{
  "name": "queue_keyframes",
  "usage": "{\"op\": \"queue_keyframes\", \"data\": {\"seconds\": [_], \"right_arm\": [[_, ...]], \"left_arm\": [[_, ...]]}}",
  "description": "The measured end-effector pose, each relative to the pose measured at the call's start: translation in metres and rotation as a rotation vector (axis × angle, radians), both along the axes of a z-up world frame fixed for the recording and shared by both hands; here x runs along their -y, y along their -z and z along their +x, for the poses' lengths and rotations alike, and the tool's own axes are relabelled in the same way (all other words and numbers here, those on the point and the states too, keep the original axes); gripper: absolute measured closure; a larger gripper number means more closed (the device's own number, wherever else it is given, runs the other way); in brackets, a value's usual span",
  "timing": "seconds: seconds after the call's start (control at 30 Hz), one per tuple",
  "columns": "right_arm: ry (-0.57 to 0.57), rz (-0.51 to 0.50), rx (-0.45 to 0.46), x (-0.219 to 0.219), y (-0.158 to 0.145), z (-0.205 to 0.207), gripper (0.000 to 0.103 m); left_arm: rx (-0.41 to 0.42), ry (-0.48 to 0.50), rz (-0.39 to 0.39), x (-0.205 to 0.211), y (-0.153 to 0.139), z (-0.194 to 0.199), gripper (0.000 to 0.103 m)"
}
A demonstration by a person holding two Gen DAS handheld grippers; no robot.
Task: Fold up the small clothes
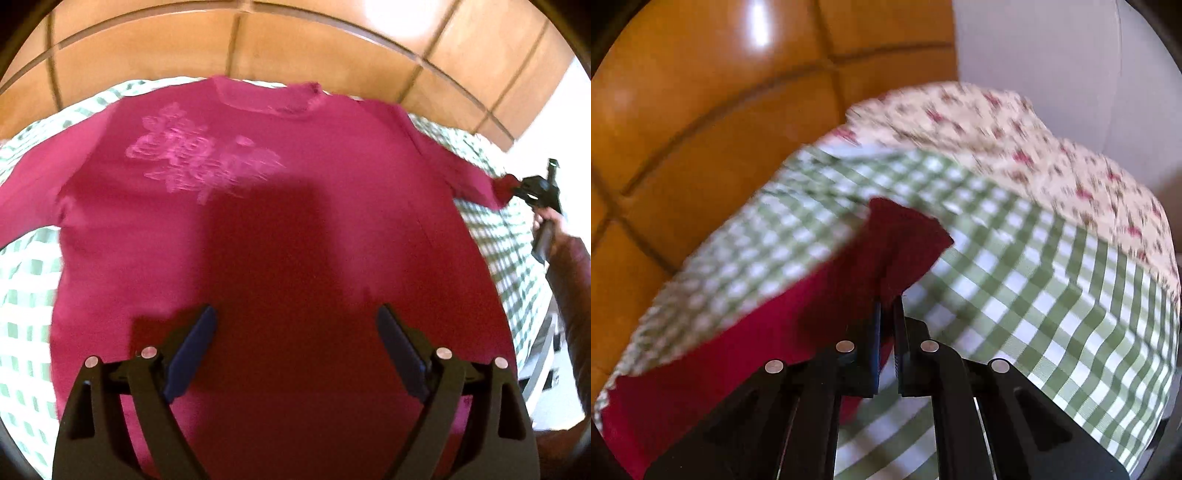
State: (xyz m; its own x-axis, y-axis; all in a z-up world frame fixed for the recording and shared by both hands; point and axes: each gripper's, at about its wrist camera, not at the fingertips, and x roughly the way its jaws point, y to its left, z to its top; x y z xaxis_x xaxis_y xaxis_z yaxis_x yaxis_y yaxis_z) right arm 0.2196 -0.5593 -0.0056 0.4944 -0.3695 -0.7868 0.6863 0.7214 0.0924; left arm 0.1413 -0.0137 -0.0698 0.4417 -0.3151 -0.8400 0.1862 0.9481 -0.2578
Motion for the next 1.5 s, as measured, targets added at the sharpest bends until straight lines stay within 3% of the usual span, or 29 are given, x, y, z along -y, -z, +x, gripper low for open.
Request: {"op": "queue_keyframes", "data": {"seconds": [0.13, 0.3, 0.43, 0.57, 0.67, 0.7, 0.73, 0.77, 0.93, 1.13, 1.23, 1.27, 1.3, 1.33, 1.37, 1.4, 1.43, 1.5], "right_arm": [[-0.188, -0.007, 0.117, -0.057, -0.052, 0.009, 0.098], [-0.456, 0.029, 0.203, -0.161, -0.088, 0.029, 0.098], [-0.673, 0.070, 0.215, -0.263, -0.093, 0.046, 0.098], [-0.884, 0.137, 0.175, -0.373, -0.076, 0.058, 0.098], [-1.061, 0.249, 0.136, -0.436, -0.060, 0.058, 0.098], [-1.095, 0.266, 0.126, -0.448, -0.059, 0.057, 0.085], [-1.104, 0.285, 0.130, -0.455, -0.058, 0.054, 0.059], [-1.093, 0.304, 0.140, -0.454, -0.059, 0.053, 0.052], [-0.965, 0.308, 0.172, -0.399, -0.063, 0.030, 0.051], [-0.723, 0.267, 0.086, -0.295, -0.032, -0.023, 0.051], [-0.640, 0.331, 0.052, -0.259, -0.009, -0.044, 0.051], [-0.631, 0.366, 0.054, -0.256, -0.003, -0.046, 0.051], [-0.628, 0.391, 0.056, -0.252, 0.000, -0.048, 0.051], [-0.629, 0.432, 0.059, -0.251, 0.006, -0.049, 0.051], [-0.636, 0.480, 0.059, -0.254, 0.014, -0.046, 0.051], [-0.644, 0.509, 0.060, -0.258, 0.019, -0.044, 0.047], [-0.651, 0.538, 0.063, -0.263, 0.023, -0.040, 0.035], [-0.641, 0.558, 0.081, -0.271, 0.031, -0.028, 0.031]], "left_arm": [[0.025, -0.071, 0.012, -0.023, -0.006, 0.001, 0.015], [-0.013, -0.176, -0.067, -0.058, -0.007, 0.010, 0.017], [-0.018, -0.203, -0.156, -0.077, -0.010, 0.014, 0.019], [0.000, -0.216, -0.212, -0.087, -0.015, 0.021, 0.020], [-0.002, -0.230, -0.267, -0.095, -0.016, 0.028, 0.020], [-0.003, -0.235, -0.281, -0.098, -0.016, 0.030, 0.020], [-0.004, -0.240, -0.291, -0.100, -0.015, 0.033, 0.020], [-0.007, -0.245, -0.304, -0.103, -0.014, 0.037, 0.022], [-0.028, -0.274, -0.356, -0.112, -0.006, 0.061, 0.029], [-0.079, -0.301, -0.336, -0.106, 0.011, 0.102, 0.040], [-0.097, -0.306, -0.330, -0.094, 0.016, 0.125, 0.055], [-0.094, -0.299, -0.330, -0.092, 0.016, 0.128, 0.079], [-0.097, -0.272, -0.339, -0.086, 0.014, 0.135, 0.092], [-0.097, -0.260, -0.335, -0.084, 0.012, 0.136, 0.099], [-0.073, -0.261, -0.321, -0.082, 0.004, 0.139, 0.099], [-0.041, -0.258, -0.324, -0.083, -0.005, 0.139, 0.099], [-0.016, -0.256, -0.336, -0.085, -0.015, 0.138, 0.099], [0.022, -0.259, -0.350, -0.092, -0.030, 0.135, 0.099]]}}
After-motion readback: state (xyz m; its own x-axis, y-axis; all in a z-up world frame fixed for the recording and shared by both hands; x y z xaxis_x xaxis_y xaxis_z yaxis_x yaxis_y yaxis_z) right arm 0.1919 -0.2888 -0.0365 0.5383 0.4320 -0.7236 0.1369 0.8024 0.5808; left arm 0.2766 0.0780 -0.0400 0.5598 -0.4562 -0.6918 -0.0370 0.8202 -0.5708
